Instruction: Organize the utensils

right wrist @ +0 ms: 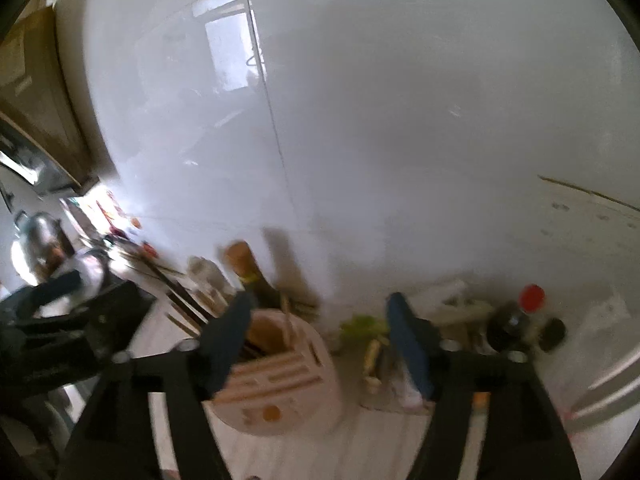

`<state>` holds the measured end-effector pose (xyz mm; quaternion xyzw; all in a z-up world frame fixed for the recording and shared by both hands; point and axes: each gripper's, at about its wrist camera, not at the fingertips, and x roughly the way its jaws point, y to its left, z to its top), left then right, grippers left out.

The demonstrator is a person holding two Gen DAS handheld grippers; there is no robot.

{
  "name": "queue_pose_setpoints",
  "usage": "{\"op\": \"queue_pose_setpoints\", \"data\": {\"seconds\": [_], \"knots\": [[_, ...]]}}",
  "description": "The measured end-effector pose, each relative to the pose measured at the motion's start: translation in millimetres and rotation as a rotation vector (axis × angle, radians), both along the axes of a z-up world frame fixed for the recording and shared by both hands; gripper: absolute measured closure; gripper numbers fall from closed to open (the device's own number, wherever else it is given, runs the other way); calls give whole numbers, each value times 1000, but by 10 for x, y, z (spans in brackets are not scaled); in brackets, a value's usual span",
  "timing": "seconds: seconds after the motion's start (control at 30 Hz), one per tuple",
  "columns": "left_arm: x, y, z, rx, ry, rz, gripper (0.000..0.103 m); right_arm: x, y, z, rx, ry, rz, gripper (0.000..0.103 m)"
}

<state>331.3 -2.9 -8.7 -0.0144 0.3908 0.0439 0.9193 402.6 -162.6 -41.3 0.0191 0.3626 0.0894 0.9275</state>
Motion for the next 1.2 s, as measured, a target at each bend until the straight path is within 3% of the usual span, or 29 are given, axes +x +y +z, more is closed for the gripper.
{"op": "queue_pose_setpoints", "data": {"seconds": [0.1, 0.3, 0.47, 0.8, 1.2], "knots": [[-113, -31, -141, 31, 9, 11, 0, -183, -6, -179, -58, 11, -34, 2], [-297, -45, -239, 30, 16, 34, 0, -422, -32, -408, -109, 16, -73, 0], [-500, -25, -192, 18, -3, 50, 0, -621, -101, -388, -114, -13, -90, 0], [-1194, 103, 114, 18, -85, 16, 0, -1344, -30, 13, -130, -104, -144, 0], [-2371, 382, 598, 33, -163, -83, 0, -2875, 298, 610, -133, -230, -255, 0]]}}
